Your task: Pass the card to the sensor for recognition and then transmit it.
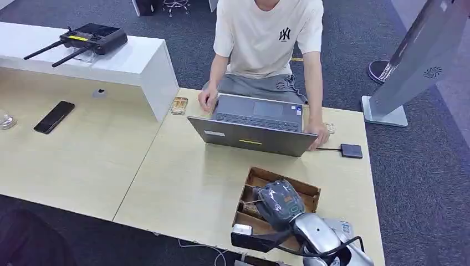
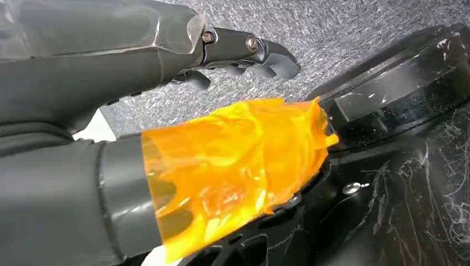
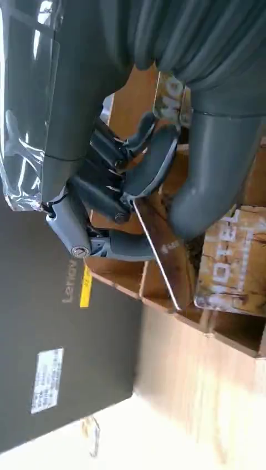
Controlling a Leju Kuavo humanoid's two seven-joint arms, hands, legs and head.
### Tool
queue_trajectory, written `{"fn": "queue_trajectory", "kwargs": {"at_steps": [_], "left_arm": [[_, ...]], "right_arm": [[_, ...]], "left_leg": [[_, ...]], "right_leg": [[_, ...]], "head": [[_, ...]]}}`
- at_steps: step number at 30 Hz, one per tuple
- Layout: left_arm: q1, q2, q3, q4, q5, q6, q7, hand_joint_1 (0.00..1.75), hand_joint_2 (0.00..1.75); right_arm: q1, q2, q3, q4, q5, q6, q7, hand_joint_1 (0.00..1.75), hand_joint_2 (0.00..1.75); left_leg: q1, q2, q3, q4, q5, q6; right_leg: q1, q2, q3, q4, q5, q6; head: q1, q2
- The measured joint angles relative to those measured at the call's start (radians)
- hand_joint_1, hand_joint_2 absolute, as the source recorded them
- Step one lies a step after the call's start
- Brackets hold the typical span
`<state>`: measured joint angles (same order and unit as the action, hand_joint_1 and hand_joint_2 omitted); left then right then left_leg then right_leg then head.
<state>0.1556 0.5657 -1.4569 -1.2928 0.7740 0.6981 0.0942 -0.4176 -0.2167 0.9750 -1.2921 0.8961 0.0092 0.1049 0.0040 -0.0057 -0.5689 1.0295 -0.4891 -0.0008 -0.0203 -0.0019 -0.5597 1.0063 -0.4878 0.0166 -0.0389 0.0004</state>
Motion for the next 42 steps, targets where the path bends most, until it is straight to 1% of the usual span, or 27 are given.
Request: {"fn": "queue_trajectory", "kwargs": {"at_steps": [1, 2, 3, 7, 11, 16, 17, 23, 29, 38, 42], "left_arm": [[0.001, 0.0, 0.002, 0.0, 0.001, 0.0, 0.0, 0.0, 0.0], [0.001, 0.0, 0.003, -0.001, 0.001, 0.0, 0.0, 0.0, 0.0], [0.002, 0.0, 0.005, -0.003, 0.001, 0.0, 0.0, 0.0, 0.0], [0.008, 0.0, 0.018, -0.004, 0.001, 0.0, 0.005, 0.0, 0.0], [0.017, 0.0, 0.027, -0.006, -0.004, 0.0, 0.008, 0.0, 0.0], [0.03, 0.0, 0.05, -0.016, -0.018, 0.0, 0.021, 0.0, 0.0], [0.036, 0.0, 0.058, -0.02, -0.023, 0.0, 0.025, 0.0, 0.0], [0.063, -0.002, 0.103, -0.031, -0.026, 0.0, 0.05, 0.0, 0.0], [0.089, -0.011, 0.156, -0.037, 0.004, 0.0, 0.052, 0.0, 0.0], [0.114, -0.026, 0.213, -0.037, 0.018, 0.0, 0.06, 0.0, 0.0], [0.123, -0.029, 0.229, -0.039, 0.033, 0.0, 0.05, 0.0, 0.0]], "right_arm": [[0.0, 0.0, 0.0, 0.001, 0.0, 0.0, 0.0, 1.75, 1.75], [0.0, 0.0, 0.0, 0.001, 0.0, 0.0, 0.0, 1.71, 1.75], [0.0, 0.0, 0.0, 0.001, 0.0, 0.0, 0.0, 1.75, 1.75], [0.0, 0.0, 0.0, 0.001, 0.0, -0.002, 0.0, 1.75, 1.75], [0.0, 0.001, -0.002, 0.001, -0.008, -0.019, 0.0, 1.75, 1.75], [0.002, 0.001, -0.017, -0.019, -0.032, -0.026, 0.0, 1.73, 1.75], [0.003, 0.001, -0.025, -0.029, -0.043, -0.026, 0.0, 1.75, 1.75], [0.004, 0.001, -0.069, -0.07, -0.129, 0.0, -0.005, 1.75, 1.75], [0.007, 0.01, -0.131, -0.093, -0.298, 0.041, -0.034, 1.75, 1.75], [0.011, 0.018, -0.188, -0.11, -0.38, 0.054, -0.044, 1.75, 1.75], [0.011, 0.025, -0.218, -0.118, -0.474, 0.071, -0.061, 1.75, 1.75]], "left_leg": [[0.0, 0.0, 0.0, 0.0, 0.0, 0.0], [0.0, 0.0, 0.0, 0.0, 0.0, 0.0], [0.0, 0.0, 0.0, 0.0, 0.0, 0.0], [0.0, 0.0, 0.0, 0.0, 0.0, 0.0], [0.0, 0.0, 0.0, 0.0, 0.0, 0.0], [0.0, 0.0, 0.0, 0.0, 0.0, 0.0], [0.0, 0.0, 0.0, 0.0, 0.0, 0.0], [0.0, 0.0, 0.0, 0.0, 0.0, 0.0], [0.0, 0.0, 0.0, 0.0, 0.0, 0.0], [0.0, 0.0, -0.001, 0.0, 0.0, 0.0], [0.0, 0.0, -0.001, 0.0, 0.0, 0.0]], "right_leg": [[0.0, 0.0, 0.0, 0.0, 0.0, 0.0], [0.0, 0.0, 0.0, 0.0, 0.0, 0.0], [0.0, 0.0, 0.0, 0.0, 0.0, 0.0], [0.0, 0.0, 0.0, 0.0, 0.0, 0.0], [0.0, 0.0, 0.0, 0.0, 0.0, 0.0], [0.0, 0.0, 0.0, 0.0, 0.0, 0.0], [0.0, 0.0, 0.0, 0.0, 0.0, 0.0], [0.0, 0.0, 0.0, 0.0, 0.0, 0.0], [0.0, 0.0, 0.0, 0.0, 0.0, 0.0], [0.0, 0.0, -0.001, 0.0, 0.0, -0.001], [0.0, 0.0, -0.001, 0.0, 0.0, -0.001]], "head": [[0.0, 0.0], [0.0, 0.0], [0.0, 0.0], [0.0, 0.0], [0.0, 0.0], [0.0, 0.0], [0.0, 0.0], [0.0, 0.0], [0.0, 0.0], [0.0, 0.0], [0.0, 0.0]]}}
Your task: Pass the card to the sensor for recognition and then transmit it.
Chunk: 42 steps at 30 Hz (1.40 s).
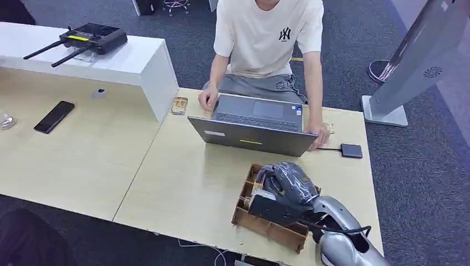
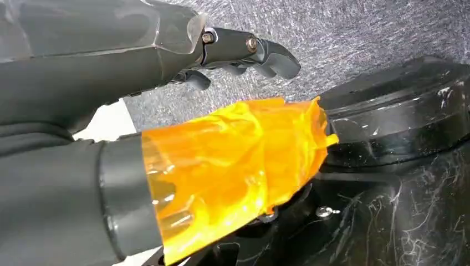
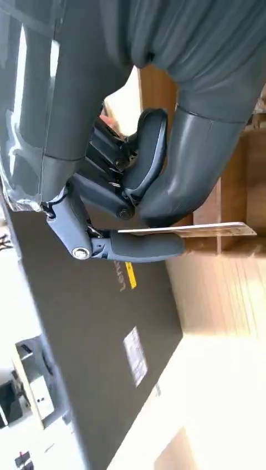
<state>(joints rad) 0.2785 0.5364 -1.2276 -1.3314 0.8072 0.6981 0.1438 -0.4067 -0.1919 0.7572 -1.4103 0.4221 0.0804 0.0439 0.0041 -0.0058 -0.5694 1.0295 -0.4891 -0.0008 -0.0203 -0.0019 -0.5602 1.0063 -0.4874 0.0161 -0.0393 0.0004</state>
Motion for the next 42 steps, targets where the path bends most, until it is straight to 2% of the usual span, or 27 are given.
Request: {"fn": "queue_trajectory", "kwargs": {"at_steps": [3, 8, 17, 29, 37, 42], "left_arm": [[0.002, -0.004, 0.01, 0.0, 0.012, 0.0, -0.01, 0.0, 0.0], [0.006, -0.007, 0.018, 0.0, 0.036, 0.0, -0.023, 0.0, 0.0], [0.006, -0.009, 0.018, 0.0, 0.109, 0.0, -0.084, 0.0, 0.0], [-0.022, -0.004, -0.01, 0.0, 0.214, 0.0, -0.181, 0.0, 0.0], [-0.077, 0.006, -0.097, 0.01, 0.303, 0.0, -0.245, 0.0, 0.0], [-0.115, 0.016, -0.154, 0.021, 0.343, 0.0, -0.259, 0.0, 0.0]], "right_arm": [[-0.002, 0.009, -0.024, -0.008, -0.061, 0.01, 0.0, 1.75, 1.75], [-0.009, 0.018, -0.06, -0.008, -0.169, 0.036, -0.036, 1.75, 1.75], [-0.043, 0.04, -0.1, -0.004, -0.384, 0.107, -0.09, 1.75, 1.75], [-0.16, 0.084, -0.125, 0.048, -0.641, 0.211, -0.161, 1.75, 1.75], [-0.275, 0.152, -0.127, 0.148, -0.704, 0.23, -0.164, 1.75, 1.75], [-0.365, 0.217, -0.125, 0.259, -0.641, 0.153, -0.155, 1.75, 1.75]], "left_leg": [[0.0, 0.0, 0.0, 0.0, 0.0, 0.0], [0.0, 0.0, 0.0, 0.0, 0.0, 0.0], [0.0, 0.0, 0.0, 0.0, 0.0, 0.0], [0.0, 0.0, 0.0, 0.0, 0.0, 0.0], [0.0, 0.0, 0.0, 0.0, 0.001, -0.001], [0.001, 0.0, 0.0, 0.0, 0.002, -0.003]], "right_leg": [[0.0, 0.0, 0.0, 0.0, 0.0, 0.0], [0.0, 0.0, 0.0, 0.0, 0.0, 0.0], [0.0, 0.0, 0.0, 0.0, 0.0, 0.0], [0.0, 0.0, 0.0, 0.0, 0.0, 0.0], [0.0, 0.0, 0.0, 0.001, 0.001, -0.001], [0.001, 0.0, 0.0, 0.001, 0.001, -0.002]], "head": [[0.0, 0.0], [0.0, 0.0], [0.0, 0.0], [0.001, 0.0], [0.0, 0.0], [0.0, 0.0]]}}
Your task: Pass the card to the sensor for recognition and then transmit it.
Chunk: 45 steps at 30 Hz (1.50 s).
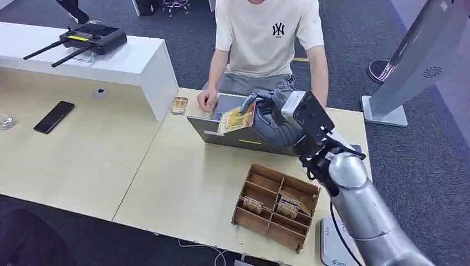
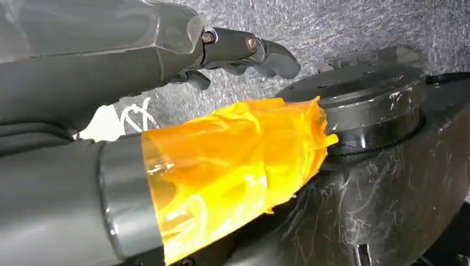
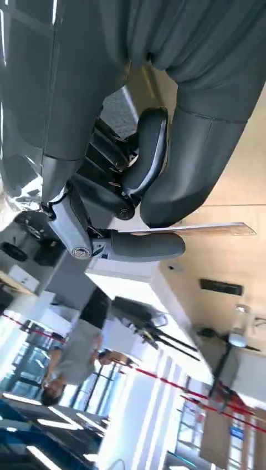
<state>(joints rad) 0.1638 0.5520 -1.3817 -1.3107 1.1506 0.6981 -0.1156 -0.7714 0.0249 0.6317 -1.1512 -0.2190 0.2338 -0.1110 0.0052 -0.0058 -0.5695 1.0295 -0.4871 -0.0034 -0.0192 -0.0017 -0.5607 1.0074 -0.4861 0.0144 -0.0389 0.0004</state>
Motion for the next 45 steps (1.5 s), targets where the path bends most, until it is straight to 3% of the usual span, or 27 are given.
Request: {"fn": "queue_trajectory", "kwargs": {"at_steps": [14, 28, 36, 37, 38, 42, 45], "left_arm": [[-0.023, 0.003, -0.032, 0.028, 0.084, 0.0, 0.002, 0.0, 0.0], [0.006, -0.02, 0.034, 0.048, 0.046, 0.0, 0.059, 0.0, 0.0], [0.109, -0.054, 0.21, 0.043, -0.231, 0.0, 0.243, 0.0, 0.0], [0.128, -0.06, 0.243, 0.036, -0.269, 0.0, 0.27, 0.0, 0.0], [0.143, -0.066, 0.271, 0.029, -0.298, 0.0, 0.291, 0.0, 0.0], [0.209, -0.092, 0.38, -0.016, -0.423, 0.0, 0.387, 0.0, 0.0], [0.243, -0.108, 0.441, -0.04, -0.46, 0.0, 0.419, 0.0, 0.0]], "right_arm": [[-0.163, 0.144, -0.011, 0.318, 0.024, -0.125, 0.016, 1.75, 1.75], [-0.24, 0.187, -0.027, 0.512, 0.126, -0.295, 0.024, 1.75, 1.75], [-0.251, 0.194, -0.027, 0.567, 0.206, -0.372, 0.024, 1.75, 1.75], [-0.251, 0.195, -0.027, 0.572, 0.213, -0.377, 0.024, 1.08, 1.75], [-0.251, 0.196, -0.027, 0.576, 0.22, -0.381, 0.024, 0.02, 1.75], [-0.251, 0.198, -0.027, 0.589, 0.243, -0.383, 0.031, 0.0, 1.75], [-0.251, 0.199, -0.027, 0.597, 0.261, -0.384, 0.035, 0.0, 1.75]], "left_leg": [[0.001, 0.0, 0.0, 0.0, 0.001, -0.001], [0.001, 0.0, 0.0, 0.0, 0.001, -0.001], [0.001, 0.0, 0.0, 0.0, 0.001, -0.001], [0.001, 0.0, 0.0, 0.0, 0.001, -0.001], [0.001, 0.0, 0.0, 0.0, 0.001, -0.001], [0.001, 0.0, 0.0, 0.0, 0.0, -0.001], [0.001, 0.0, -0.001, 0.0, 0.001, -0.001]], "right_leg": [[0.0, 0.0, 0.0, 0.0, 0.0, 0.0], [0.0, 0.0, 0.0, 0.0, 0.0, -0.001], [0.001, 0.0, -0.001, 0.0, 0.0, -0.001], [0.001, 0.0, -0.001, 0.0, 0.0, -0.001], [0.001, 0.0, -0.001, 0.0, 0.0, -0.001], [0.0, 0.0, -0.001, 0.0, 0.0, -0.001], [0.001, 0.0, -0.001, 0.0, 0.0, -0.001]], "head": [[0.0, 0.0], [0.0, 0.0], [0.0, 0.0], [0.0, 0.0], [0.0, 0.0], [0.0, 0.0], [0.0, 0.0]]}}
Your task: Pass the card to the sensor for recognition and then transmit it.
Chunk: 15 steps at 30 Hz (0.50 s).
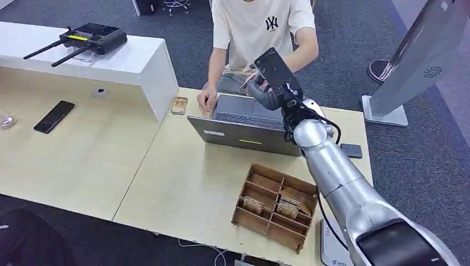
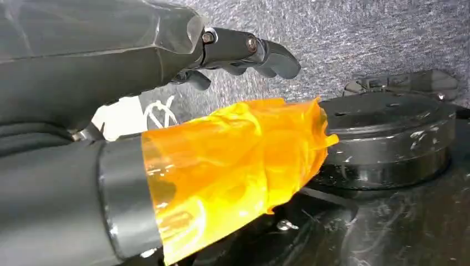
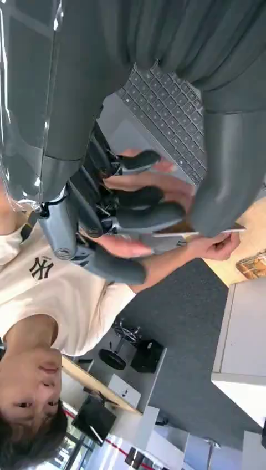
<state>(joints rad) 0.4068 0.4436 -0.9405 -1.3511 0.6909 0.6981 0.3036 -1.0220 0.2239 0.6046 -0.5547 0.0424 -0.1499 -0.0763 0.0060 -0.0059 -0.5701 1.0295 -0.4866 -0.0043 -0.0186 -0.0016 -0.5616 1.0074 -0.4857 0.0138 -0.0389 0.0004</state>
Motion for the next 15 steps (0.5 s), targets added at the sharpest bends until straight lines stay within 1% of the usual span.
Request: {"fn": "queue_trajectory", "kwargs": {"at_steps": [6, 9, 11, 15], "left_arm": [[0.045, -0.029, 0.081, -0.031, -0.034, 0.0, 0.024, 0.0, 0.0], [0.067, -0.05, 0.118, -0.042, -0.053, 0.0, 0.035, 0.0, 0.0], [0.079, -0.068, 0.143, -0.049, -0.071, 0.0, 0.043, 0.0, 0.0], [0.106, -0.106, 0.199, -0.06, -0.118, 0.0, 0.065, 0.0, 0.0]], "right_arm": [[0.009, 0.0, -0.004, -0.001, 0.003, 0.0, -0.029, 0.0, 1.75], [0.038, 0.0, -0.014, -0.035, -0.008, 0.0, -0.055, 0.0, 1.75], [0.071, -0.002, -0.029, -0.08, -0.022, 0.004, -0.069, 0.0, 1.75], [0.157, -0.014, -0.051, -0.207, -0.033, 0.016, -0.075, 0.0, 1.75]], "left_leg": [[0.0, 0.0, 0.0, 0.0, 0.0, 0.0], [0.0, 0.001, 0.0, 0.0, 0.0, 0.0], [0.0, 0.0, 0.0, 0.0, 0.0, 0.0], [0.0, 0.0, 0.0, 0.0, 0.0, 0.0]], "right_leg": [[0.0, 0.0, 0.0, 0.0, 0.0, 0.0], [0.0, 0.0, 0.0, 0.0, 0.0, 0.0], [0.0, 0.0, 0.0, 0.0, 0.0, 0.0], [0.0, 0.0, -0.001, -0.001, 0.0, 0.0]], "head": [[-0.001, 0.0], [0.0, 0.0], [0.0, 0.0], [0.0, 0.0]]}}
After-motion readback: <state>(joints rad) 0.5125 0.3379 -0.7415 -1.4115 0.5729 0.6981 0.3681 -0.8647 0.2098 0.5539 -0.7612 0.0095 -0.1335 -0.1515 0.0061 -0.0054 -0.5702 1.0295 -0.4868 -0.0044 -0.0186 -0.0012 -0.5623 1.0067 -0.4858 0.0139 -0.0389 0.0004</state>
